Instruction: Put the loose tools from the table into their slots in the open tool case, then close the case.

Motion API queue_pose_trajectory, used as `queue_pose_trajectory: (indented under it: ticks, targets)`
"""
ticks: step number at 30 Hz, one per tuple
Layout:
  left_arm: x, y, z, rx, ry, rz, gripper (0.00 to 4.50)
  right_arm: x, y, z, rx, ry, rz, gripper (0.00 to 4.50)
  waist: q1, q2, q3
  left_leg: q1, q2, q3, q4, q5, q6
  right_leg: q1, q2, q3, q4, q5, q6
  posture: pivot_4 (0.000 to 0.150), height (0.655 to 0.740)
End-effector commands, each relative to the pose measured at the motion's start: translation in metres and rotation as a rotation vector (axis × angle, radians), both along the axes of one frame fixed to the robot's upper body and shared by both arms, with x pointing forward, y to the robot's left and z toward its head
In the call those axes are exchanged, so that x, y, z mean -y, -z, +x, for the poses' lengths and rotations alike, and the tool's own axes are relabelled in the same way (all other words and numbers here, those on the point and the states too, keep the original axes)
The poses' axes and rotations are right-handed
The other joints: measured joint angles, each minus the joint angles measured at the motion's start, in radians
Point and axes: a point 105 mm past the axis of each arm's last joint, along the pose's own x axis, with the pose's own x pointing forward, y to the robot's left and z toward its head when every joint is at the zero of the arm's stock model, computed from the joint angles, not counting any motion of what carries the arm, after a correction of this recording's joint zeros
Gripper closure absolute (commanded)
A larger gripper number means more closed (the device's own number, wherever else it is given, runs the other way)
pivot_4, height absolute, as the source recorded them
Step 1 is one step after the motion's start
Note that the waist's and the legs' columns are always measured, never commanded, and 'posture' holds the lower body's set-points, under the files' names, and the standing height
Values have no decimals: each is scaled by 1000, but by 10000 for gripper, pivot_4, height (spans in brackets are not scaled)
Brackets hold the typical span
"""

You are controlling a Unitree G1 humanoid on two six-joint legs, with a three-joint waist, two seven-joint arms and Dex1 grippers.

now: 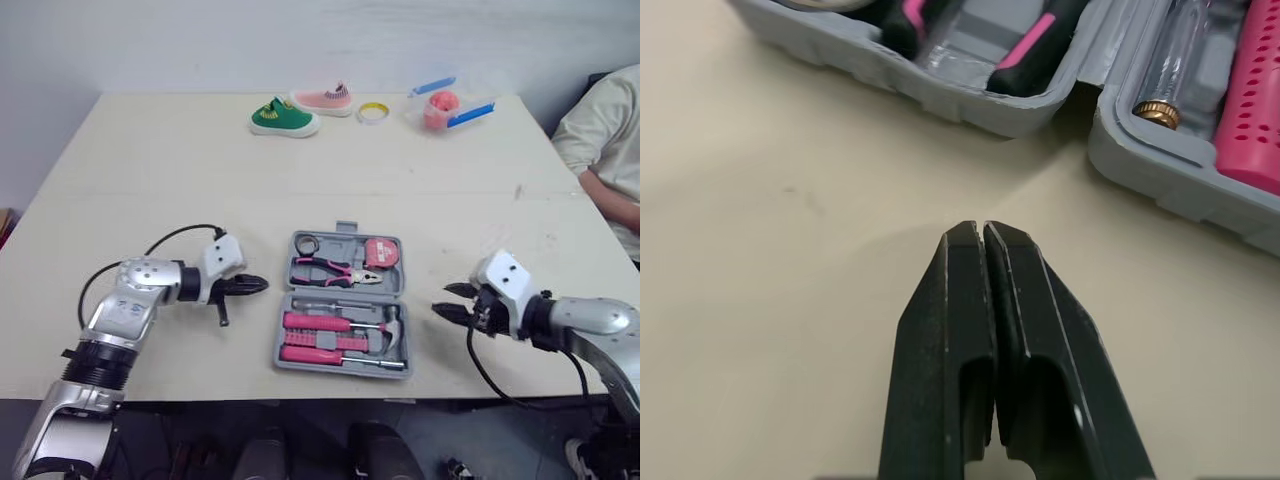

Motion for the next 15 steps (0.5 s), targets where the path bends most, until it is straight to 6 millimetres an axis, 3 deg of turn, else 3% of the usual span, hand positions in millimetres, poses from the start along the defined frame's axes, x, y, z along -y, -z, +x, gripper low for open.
queue_pose_trajectory:
  ticks: [1, 7, 15]
  targets:
    - [15, 5, -3, 3, 26, -5, 45000, -19, 5, 3, -15, -68, 3, 44444, 0, 1, 0, 0, 0, 1, 0, 0, 0, 0, 1, 0, 0, 0, 0, 1500, 7400]
    - [33, 6, -8, -9, 68, -36, 45000, -38, 1, 13, 2, -98, 58, 44791, 1, 1, 0, 1, 0, 0, 2, -2, 7, 2, 0, 0, 2, 0, 1, 1500, 7400]
    - [40, 7, -12, -21, 85, -41, 45000, -50, 3, 24, 4, -125, 49, 44791, 2, 1, 0, 1, 0, 0, 2, -2, 7, 2, 0, 0, 1, 0, 1, 1500, 7400]
